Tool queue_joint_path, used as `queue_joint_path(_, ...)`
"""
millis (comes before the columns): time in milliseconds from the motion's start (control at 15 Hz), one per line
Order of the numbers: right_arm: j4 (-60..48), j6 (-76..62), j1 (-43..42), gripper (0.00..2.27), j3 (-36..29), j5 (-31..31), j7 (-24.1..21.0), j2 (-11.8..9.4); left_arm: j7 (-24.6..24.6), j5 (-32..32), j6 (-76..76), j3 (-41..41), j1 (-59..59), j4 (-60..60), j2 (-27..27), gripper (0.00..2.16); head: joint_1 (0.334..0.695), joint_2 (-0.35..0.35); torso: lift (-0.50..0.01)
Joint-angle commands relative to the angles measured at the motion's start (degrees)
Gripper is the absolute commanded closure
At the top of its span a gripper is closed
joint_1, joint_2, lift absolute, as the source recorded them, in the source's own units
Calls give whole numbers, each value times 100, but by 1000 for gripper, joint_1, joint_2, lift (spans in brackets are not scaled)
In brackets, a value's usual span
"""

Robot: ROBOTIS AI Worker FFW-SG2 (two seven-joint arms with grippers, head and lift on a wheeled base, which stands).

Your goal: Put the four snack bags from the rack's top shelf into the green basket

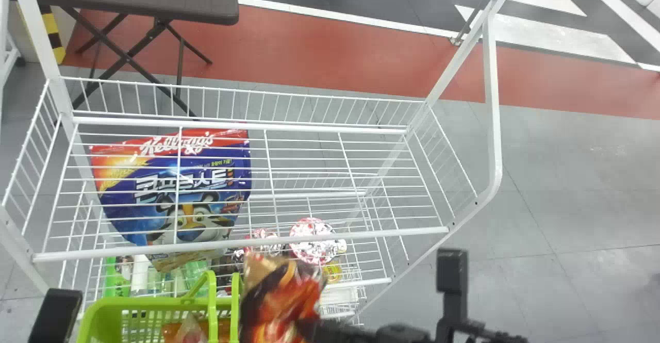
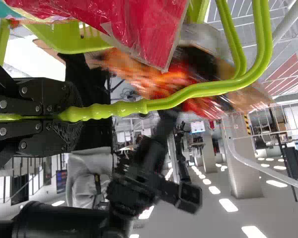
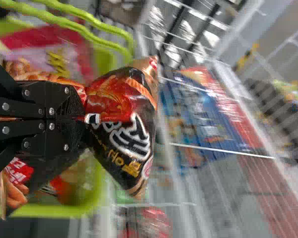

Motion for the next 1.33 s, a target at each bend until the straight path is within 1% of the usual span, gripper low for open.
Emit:
queue_joint_path(0, 364, 230, 15, 2125, 282, -27, 27, -6, -7, 1, 7, -21, -8, 16, -6, 2145, 695, -350, 0)
queue_joint_path(67, 417, 248, 6, 2125, 414, 61, -17, -24, -7, 1, 7, -30, -8, 16, -6, 2145, 695, -350, 0)
queue_joint_path(267, 443, 582, -38, 2125, 915, 579, -342, -209, -7, 1, 7, -30, 1, 25, -6, 2145, 695, -350, 0)
queue_joint_path(333, 390, 564, -38, 2024, 1047, 764, -579, -358, -16, 1, 7, -21, 10, 25, -6, 2145, 695, -350, 0)
queue_joint_path(400, 355, 423, -38, 1798, 1064, 992, -764, -393, -34, 10, 7, -12, 27, 16, -6, 2145, 695, -350, 0)
queue_joint_path(467, 311, 335, -46, 1430, 1055, 1115, -834, -411, -43, 10, 7, -4, 45, -1, -6, 2145, 695, -350, 0)
queue_joint_path(600, 91, 423, -38, 2, 959, 1142, -949, -481, -43, 18, 7, 5, 54, -10, -6, 2145, 695, -350, 0)
queue_joint_path(800, -322, 775, 33, 22, 888, 1203, -949, -481, -16, 18, 7, -12, 54, -19, -6, 2145, 695, -350, 0)
queue_joint_path(933, -550, 494, 112, 43, 897, 1282, -957, -481, -25, 18, 7, 5, 54, -19, -6, 2145, 695, -350, 0)
queue_joint_path(1000, -594, -245, 217, 43, 924, 1405, -949, -481, -25, 36, 7, 5, 54, -19, -6, 2145, 695, -350, 0)
queue_joint_path(1067, -577, -1440, 367, 43, 1011, 1572, -957, -481, -16, 71, 7, 5, 54, -19, -6, 2145, 695, -350, 0)
queue_joint_path(1133, -462, -3092, 569, 43, 1196, 1827, -992, -481, -7, 89, 7, 5, 54, -10, -6, 2145, 695, -350, 0)
queue_joint_path(1267, -251, -5043, 709, 46, 1354, 1906, -1221, -463, -16, 141, 7, 5, 80, -1, -15, 2145, 695, -350, 0)
